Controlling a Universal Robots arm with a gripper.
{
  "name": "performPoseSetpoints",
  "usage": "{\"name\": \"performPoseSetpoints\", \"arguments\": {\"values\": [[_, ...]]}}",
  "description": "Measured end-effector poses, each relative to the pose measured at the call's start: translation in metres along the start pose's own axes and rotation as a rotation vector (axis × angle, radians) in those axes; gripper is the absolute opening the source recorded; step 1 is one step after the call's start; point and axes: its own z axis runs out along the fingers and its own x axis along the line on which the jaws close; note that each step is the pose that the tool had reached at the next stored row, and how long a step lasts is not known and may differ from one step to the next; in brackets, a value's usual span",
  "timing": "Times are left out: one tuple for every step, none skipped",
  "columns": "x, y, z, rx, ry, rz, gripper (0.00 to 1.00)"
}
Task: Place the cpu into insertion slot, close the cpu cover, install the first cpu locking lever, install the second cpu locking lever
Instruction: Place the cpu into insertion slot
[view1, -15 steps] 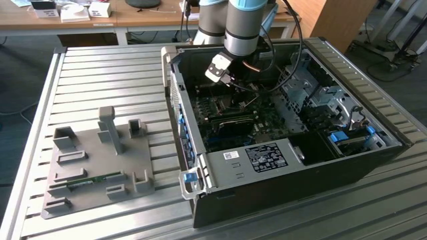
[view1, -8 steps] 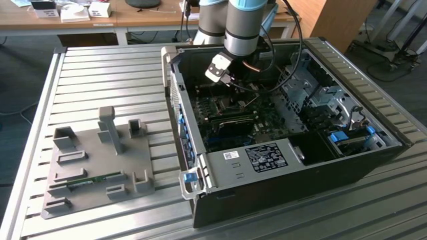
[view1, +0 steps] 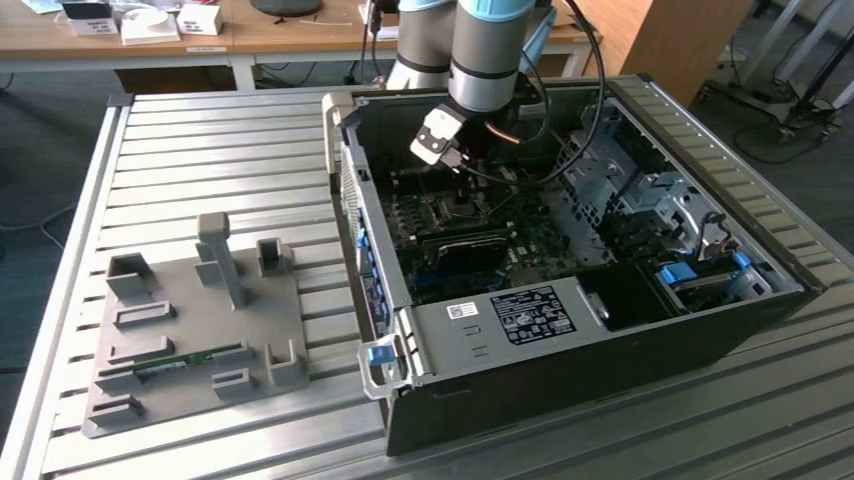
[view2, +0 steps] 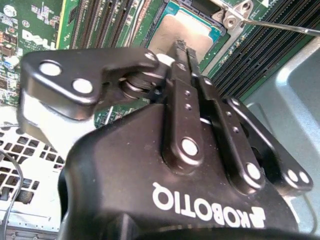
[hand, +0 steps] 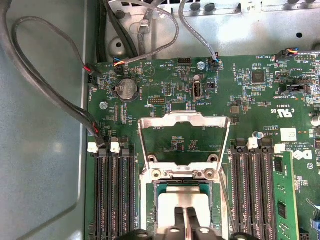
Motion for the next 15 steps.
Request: {"name": "performPoseSetpoints", "arguments": {"values": [[0.0000,0.0000,0.0000,0.0000,-0.0001,0.000,0.12],[0.0000,0.0000,0.0000,0.0000,-0.0001,0.000,0.11],[0.0000,0.0000,0.0000,0.0000,-0.0001,0.000,0.11],[0.0000,0.0000,0.0000,0.0001,-0.0002,0.000,0.11],[0.0000,0.0000,0.0000,0.0000,-0.0002,0.000,0.11],[0.0000,0.0000,0.0000,0.0000,-0.0003,0.000,0.11],[0.0000,0.0000,0.0000,0.0000,-0.0005,0.000,0.11],[0.0001,0.0000,0.0003,-0.0001,-0.0035,0.000,0.11],[0.0000,-0.0001,0.0007,-0.0003,-0.0072,0.000,0.11],[0.0000,-0.0001,0.0013,-0.0002,-0.0075,0.000,0.11],[-0.0001,-0.0002,0.0021,-0.0002,-0.0075,0.000,0.11],[-0.0001,-0.0002,0.0031,-0.0003,-0.0074,-0.001,0.11],[-0.0001,-0.0003,0.0040,-0.0002,-0.0064,0.000,0.11],[-0.0001,-0.0003,0.0047,-0.0002,-0.0060,0.000,0.11],[-0.0002,-0.0004,0.0055,-0.0002,-0.0060,0.000,0.11]]}}
